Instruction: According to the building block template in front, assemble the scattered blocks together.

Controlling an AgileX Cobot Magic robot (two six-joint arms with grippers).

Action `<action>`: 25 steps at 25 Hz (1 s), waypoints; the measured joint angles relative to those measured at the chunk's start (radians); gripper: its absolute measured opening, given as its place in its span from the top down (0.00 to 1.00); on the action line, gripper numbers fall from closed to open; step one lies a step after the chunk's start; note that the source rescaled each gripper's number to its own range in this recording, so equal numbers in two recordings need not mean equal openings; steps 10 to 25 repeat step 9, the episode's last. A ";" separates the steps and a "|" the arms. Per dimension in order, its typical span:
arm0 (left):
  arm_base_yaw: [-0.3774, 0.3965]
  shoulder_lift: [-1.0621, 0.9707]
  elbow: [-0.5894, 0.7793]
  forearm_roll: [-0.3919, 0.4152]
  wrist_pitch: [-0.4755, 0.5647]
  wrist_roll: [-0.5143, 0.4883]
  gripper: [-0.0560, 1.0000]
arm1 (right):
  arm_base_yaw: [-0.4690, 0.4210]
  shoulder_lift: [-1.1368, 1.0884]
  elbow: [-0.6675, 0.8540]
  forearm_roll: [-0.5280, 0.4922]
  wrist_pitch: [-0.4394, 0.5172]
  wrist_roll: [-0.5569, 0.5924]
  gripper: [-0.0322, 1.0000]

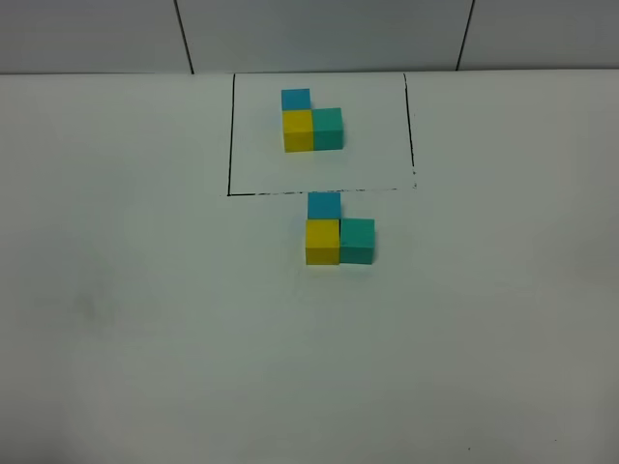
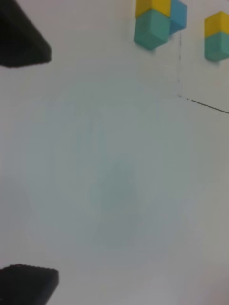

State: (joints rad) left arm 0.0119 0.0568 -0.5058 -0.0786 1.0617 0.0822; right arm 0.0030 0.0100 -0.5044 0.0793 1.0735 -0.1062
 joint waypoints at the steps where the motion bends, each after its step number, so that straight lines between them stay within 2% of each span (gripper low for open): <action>1: 0.000 0.000 0.000 0.000 0.000 0.000 0.01 | 0.000 0.000 0.000 0.000 0.000 0.000 0.30; 25: 0.000 0.000 0.000 0.000 0.000 0.000 0.01 | 0.000 0.000 0.000 0.000 0.000 0.000 0.30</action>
